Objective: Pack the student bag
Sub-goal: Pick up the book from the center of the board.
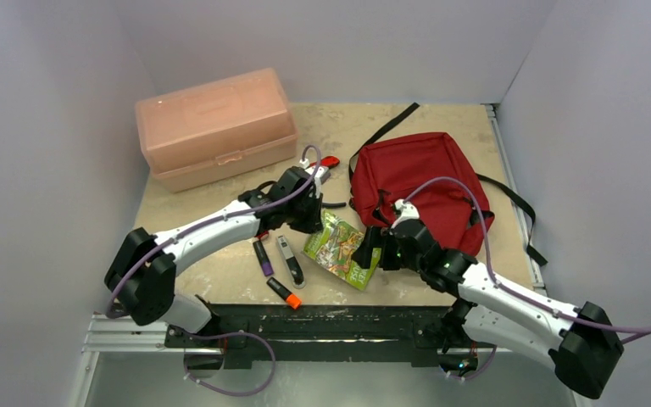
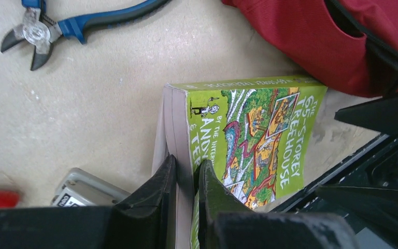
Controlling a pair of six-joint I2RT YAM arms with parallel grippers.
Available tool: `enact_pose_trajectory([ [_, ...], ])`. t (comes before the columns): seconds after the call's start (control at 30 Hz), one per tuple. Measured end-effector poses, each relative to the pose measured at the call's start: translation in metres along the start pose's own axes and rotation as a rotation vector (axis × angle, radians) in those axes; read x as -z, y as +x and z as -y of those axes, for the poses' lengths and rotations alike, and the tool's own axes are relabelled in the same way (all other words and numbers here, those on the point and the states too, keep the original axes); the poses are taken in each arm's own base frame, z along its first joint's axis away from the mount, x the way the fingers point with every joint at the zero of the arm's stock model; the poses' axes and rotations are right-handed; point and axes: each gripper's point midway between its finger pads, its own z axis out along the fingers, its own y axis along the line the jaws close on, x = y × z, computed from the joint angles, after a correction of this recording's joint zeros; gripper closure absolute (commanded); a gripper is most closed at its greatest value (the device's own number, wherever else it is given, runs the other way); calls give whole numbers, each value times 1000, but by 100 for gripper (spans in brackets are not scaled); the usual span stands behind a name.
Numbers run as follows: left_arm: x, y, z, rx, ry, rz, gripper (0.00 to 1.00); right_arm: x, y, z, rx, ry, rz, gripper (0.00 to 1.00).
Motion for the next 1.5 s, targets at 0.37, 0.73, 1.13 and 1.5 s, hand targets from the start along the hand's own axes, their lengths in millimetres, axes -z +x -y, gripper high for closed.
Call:
enact_pose_trajectory([
  [0.37,31,-13,0,-270,75,185,100,16,-102,-77,151,-287,102,1],
  [0.73,35,-14,11,-368,180,316,100,-40,-61,-71,138,-622,-117,21],
  [1.13,46,-21,24,-352,231,334,72,-24,-45,-85,135,-791,-137,100],
  [1.5,154,-97,17,7,79,573,2,31,-93,-95,14,-674,-4,100],
])
